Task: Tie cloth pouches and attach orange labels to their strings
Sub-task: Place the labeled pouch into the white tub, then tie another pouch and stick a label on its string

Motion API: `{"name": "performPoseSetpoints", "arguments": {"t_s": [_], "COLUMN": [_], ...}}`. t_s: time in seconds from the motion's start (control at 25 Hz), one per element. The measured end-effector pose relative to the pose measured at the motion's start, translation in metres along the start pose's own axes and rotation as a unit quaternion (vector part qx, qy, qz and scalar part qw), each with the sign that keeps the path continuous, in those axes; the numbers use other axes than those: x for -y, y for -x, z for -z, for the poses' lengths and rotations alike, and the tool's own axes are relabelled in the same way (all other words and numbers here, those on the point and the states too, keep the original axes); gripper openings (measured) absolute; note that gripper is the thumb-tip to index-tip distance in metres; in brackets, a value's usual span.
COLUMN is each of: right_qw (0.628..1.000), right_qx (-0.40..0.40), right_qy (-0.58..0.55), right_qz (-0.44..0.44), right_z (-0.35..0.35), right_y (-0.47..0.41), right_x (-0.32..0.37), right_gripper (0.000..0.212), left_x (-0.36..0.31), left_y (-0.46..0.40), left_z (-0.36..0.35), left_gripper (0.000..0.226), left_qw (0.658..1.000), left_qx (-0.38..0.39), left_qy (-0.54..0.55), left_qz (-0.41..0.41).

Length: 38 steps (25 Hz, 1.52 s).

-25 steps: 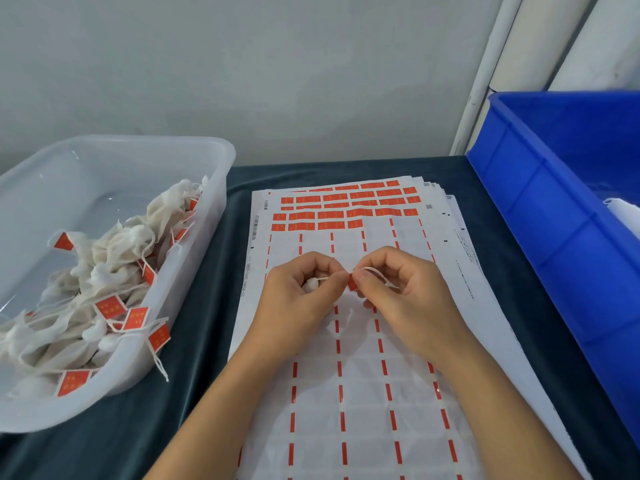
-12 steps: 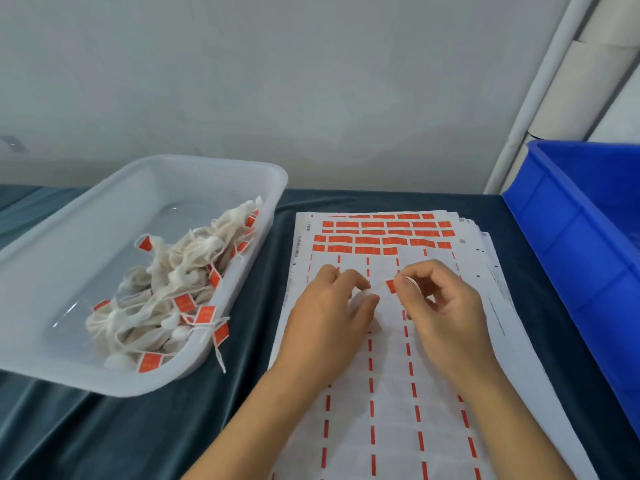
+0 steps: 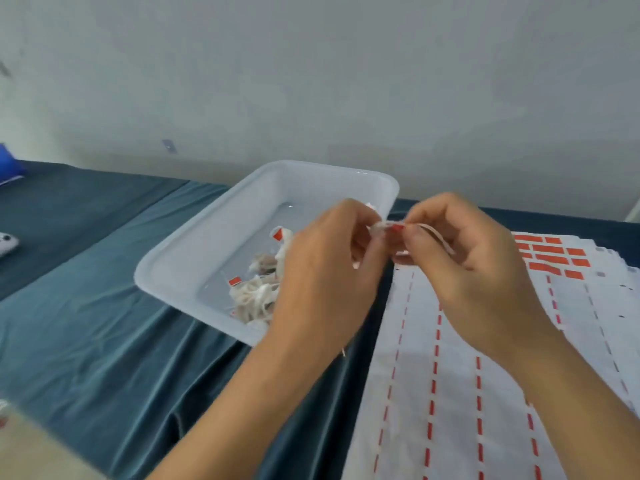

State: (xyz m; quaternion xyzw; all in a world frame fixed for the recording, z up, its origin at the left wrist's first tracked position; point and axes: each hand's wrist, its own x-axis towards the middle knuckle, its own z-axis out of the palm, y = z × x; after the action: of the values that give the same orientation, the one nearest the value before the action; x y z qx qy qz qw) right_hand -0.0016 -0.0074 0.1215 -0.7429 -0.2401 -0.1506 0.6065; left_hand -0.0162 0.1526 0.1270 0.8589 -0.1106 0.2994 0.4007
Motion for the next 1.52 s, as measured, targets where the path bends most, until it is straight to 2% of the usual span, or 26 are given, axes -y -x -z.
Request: {"name": "performPoseSetpoints", "arguments": {"t_s": [0.12, 0.2, 0.32, 0.36, 0.44, 0.52, 0.64, 0.68, 0.84, 0.92, 1.0, 1.12, 1.24, 1.4, 1.52], "right_qw": [0.999, 0.997, 0.969, 0.953, 0.941, 0.947, 0.958, 0.962, 0.965, 0.954, 0.934, 0.877, 0.825, 0.825, 0.818], "right_qx": [0.039, 0.076, 0.152, 0.170, 0.181, 0.173, 0.143, 0.133, 0.077, 0.044, 0.021, 0.018, 0.063, 0.067, 0.100], "right_qy": [-0.034, 0.023, 0.195, 0.249, 0.287, 0.272, 0.246, 0.238, 0.247, 0.298, 0.351, 0.446, 0.494, 0.484, 0.471], "right_qz": [-0.015, -0.020, -0.026, -0.017, 0.003, 0.017, 0.030, 0.033, 0.033, -0.004, -0.066, -0.178, -0.266, -0.285, -0.314], "right_z": [-0.041, -0.066, -0.085, -0.088, -0.090, -0.086, -0.072, -0.064, -0.012, 0.024, 0.060, 0.097, 0.112, 0.116, 0.128], "right_y": [-0.030, -0.044, -0.050, -0.049, -0.046, -0.043, -0.039, -0.038, -0.022, -0.006, 0.019, 0.054, 0.082, 0.088, 0.076], "right_x": [0.000, -0.004, -0.021, -0.025, -0.029, -0.027, -0.018, -0.013, -0.001, -0.004, -0.012, -0.029, -0.049, -0.062, -0.057], "right_gripper": [0.010, 0.010, 0.010, 0.011, 0.010, 0.010, 0.015, 0.015, 0.009, 0.009, 0.010, 0.014, 0.009, 0.015, 0.018], "left_x": [0.023, 0.045, 0.074, 0.079, 0.083, 0.078, 0.057, 0.046, 0.000, -0.016, -0.031, -0.039, -0.032, -0.016, -0.015], "left_y": [-0.019, -0.024, -0.017, -0.011, -0.005, -0.007, -0.015, -0.017, -0.009, 0.001, 0.015, 0.040, 0.067, 0.079, 0.080], "left_z": [0.036, 0.055, 0.063, 0.060, 0.054, 0.053, 0.054, 0.050, -0.001, -0.041, -0.088, -0.154, -0.194, -0.204, -0.208], "left_gripper": [0.009, 0.012, 0.016, 0.017, 0.020, 0.022, 0.034, 0.033, 0.015, 0.016, 0.024, 0.024, 0.018, 0.025, 0.022], "left_qw": [0.996, 0.984, 0.934, 0.917, 0.906, 0.903, 0.870, 0.871, 0.933, 0.958, 0.970, 0.965, 0.941, 0.945, 0.948], "left_qx": [-0.037, -0.025, 0.085, 0.134, 0.191, 0.184, 0.137, 0.119, 0.068, 0.094, 0.158, 0.255, 0.333, 0.318, 0.306], "left_qy": [-0.087, -0.172, -0.326, -0.346, -0.338, -0.354, -0.469, -0.476, -0.339, -0.248, -0.166, -0.042, 0.016, 0.052, 0.075], "left_qz": [0.005, 0.033, 0.119, 0.145, 0.171, 0.161, 0.063, 0.028, -0.095, -0.107, -0.079, -0.036, -0.063, -0.055, -0.047]}}
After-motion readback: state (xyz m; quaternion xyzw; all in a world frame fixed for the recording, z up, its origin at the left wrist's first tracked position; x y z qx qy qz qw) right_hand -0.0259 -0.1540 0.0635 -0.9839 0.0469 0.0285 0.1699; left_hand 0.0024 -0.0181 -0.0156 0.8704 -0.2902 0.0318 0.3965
